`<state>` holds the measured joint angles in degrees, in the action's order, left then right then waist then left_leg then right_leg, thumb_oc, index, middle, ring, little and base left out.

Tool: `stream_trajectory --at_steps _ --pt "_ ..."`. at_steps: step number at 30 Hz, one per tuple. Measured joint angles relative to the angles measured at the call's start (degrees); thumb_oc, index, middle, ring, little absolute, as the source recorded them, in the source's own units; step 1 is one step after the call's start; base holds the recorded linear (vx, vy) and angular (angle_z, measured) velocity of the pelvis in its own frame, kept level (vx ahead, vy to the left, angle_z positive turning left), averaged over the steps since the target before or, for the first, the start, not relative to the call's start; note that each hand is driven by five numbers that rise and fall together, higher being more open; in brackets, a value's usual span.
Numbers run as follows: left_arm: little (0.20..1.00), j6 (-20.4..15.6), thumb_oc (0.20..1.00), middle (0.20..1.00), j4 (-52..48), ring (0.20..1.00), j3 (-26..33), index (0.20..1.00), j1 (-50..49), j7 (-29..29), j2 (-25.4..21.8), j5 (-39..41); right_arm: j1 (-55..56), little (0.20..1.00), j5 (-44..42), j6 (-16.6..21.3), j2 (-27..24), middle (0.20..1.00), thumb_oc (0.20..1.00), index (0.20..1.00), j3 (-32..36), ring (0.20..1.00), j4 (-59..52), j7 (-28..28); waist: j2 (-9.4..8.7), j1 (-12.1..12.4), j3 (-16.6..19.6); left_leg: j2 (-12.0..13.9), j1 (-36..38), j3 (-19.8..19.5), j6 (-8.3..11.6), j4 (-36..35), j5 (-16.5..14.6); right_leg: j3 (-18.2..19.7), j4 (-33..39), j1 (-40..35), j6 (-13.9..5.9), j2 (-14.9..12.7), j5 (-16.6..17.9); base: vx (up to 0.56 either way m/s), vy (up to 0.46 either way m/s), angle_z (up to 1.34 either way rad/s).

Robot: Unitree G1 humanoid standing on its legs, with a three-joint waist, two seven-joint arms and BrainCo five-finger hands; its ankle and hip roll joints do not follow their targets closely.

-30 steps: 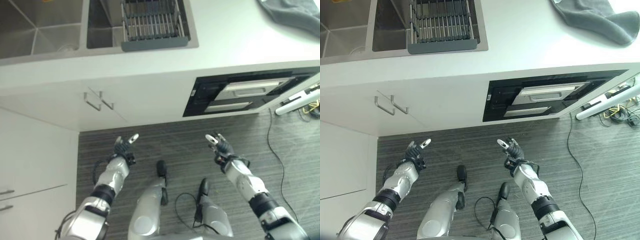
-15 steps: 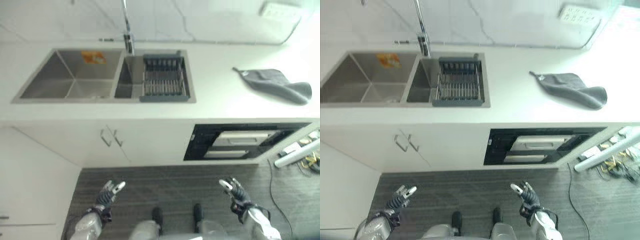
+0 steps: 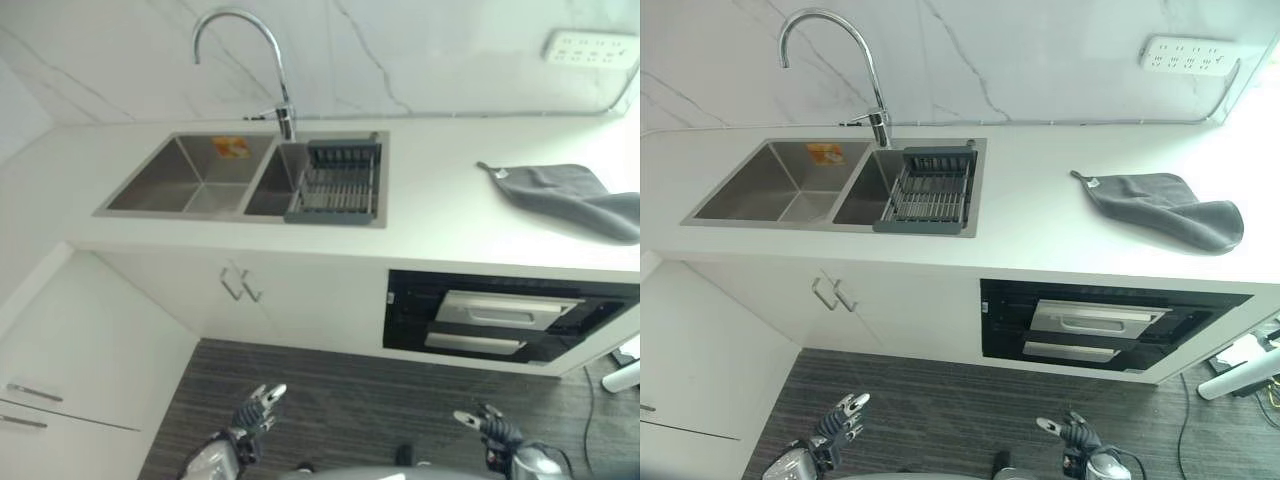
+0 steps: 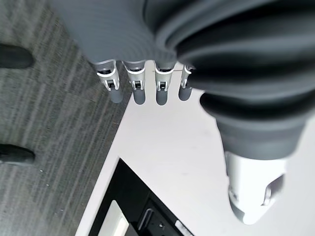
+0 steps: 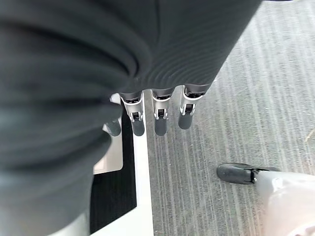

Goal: Place the dishes in the dishwasher.

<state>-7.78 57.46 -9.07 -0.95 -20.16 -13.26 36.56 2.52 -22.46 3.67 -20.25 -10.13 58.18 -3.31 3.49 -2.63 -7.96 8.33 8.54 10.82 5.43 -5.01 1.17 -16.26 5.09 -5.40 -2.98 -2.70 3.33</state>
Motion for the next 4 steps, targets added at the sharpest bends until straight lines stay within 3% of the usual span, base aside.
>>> stream_trajectory --at_steps 2,4 --pt "1.000 -0.3 1.000 1.000 0.7 1.000 0.2 1.000 0.0 0.2 -0.3 0.1 0.2 1.000 0.1 0.7 2.3 1.000 1.000 1.000 -0.1 1.000 0.0 -0.2 -1.82 0.0 0.7 -2.0 0.4 0.2 -1.97 0.0 -1.2 0.6 0.0 -0.1 -0.71 -1.8 0.5 0.07 0.088 -0.03" --pt "1.000 -0.5 1.000 1.000 1.2 1.000 0.2 1.000 -0.9 0.1 -1.1 0.3 0.2 1.000 0.7 0.9 3.8 1.000 1.000 1.000 -0.6 1.000 -0.2 -0.9 -2.54 0.0 1.6 -3.1 0.8 0.7 -2.75 -0.4 -1.7 1.3 0.0 -0.3 -0.73 -2.9 0.5 0.08 0.078 -0.10"
